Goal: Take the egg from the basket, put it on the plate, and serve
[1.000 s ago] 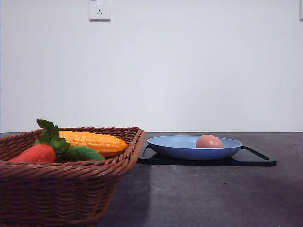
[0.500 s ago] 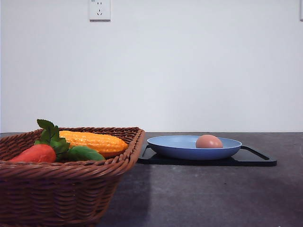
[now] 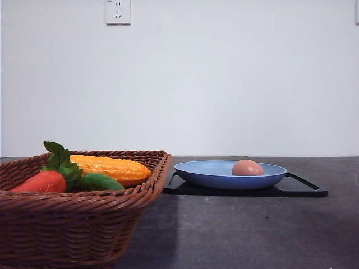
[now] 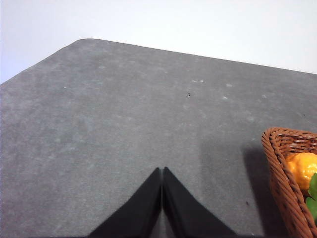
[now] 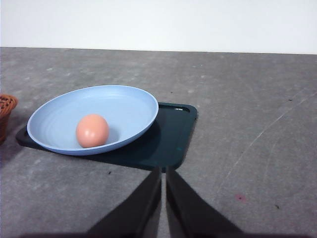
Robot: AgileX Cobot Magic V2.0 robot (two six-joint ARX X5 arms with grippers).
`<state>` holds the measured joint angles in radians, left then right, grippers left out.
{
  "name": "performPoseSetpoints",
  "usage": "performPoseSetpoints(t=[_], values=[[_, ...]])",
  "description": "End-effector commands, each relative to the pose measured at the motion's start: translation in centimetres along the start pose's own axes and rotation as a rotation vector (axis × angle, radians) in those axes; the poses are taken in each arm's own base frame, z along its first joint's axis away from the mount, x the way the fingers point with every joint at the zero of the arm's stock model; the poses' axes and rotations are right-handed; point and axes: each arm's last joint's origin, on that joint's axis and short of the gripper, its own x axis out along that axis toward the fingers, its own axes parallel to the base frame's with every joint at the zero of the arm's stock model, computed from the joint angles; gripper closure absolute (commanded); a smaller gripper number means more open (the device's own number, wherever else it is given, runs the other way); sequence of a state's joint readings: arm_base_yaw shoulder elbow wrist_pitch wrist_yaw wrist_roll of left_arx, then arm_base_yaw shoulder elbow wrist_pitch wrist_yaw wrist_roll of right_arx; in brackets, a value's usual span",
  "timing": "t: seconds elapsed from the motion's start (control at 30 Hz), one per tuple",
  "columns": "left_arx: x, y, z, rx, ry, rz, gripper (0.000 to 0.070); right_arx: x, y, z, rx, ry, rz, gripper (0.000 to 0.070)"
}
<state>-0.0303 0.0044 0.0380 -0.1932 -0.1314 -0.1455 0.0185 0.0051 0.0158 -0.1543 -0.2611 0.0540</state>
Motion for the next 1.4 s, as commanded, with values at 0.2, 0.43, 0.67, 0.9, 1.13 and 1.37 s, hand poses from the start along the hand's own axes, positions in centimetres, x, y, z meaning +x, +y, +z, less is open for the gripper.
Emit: performPoseSetpoints(t=[0.2, 0.43, 0.67, 0.9, 1.13, 1.37], values=[[0.21, 0.10, -0.87, 0.003, 0.036, 0.005, 0.0700, 0.05, -0.04, -0.24, 0.013, 0.009, -0.002, 0.0700], [0.21, 0.10, -0.87, 0.003, 0.036, 0.005, 0.0700, 0.05, -0.04, -0.24, 0.013, 0.008, -0.002, 0.0700], [0.21, 0.10, -0.87, 0.003, 0.036, 0.005, 0.0700, 0.05, -0.04, -0.24, 0.013, 0.008, -0.002, 0.0700], [0.21, 0.10, -0.87, 0.003, 0.036, 0.005, 0.0700, 0.05, -0.04, -0.24, 0.013, 0.009, -0.002, 0.0700], [0.21, 0.10, -0.87, 0.003, 0.036, 0.005, 0.0700, 0.05, -0.04, -0.24, 0.013, 0.008, -0.002, 0.0700], [0.21, 0.10, -0.87, 0.003, 0.036, 0.005, 0.0700, 0.05, -0.04, -0.24, 0.013, 0.008, -0.002, 0.0700]])
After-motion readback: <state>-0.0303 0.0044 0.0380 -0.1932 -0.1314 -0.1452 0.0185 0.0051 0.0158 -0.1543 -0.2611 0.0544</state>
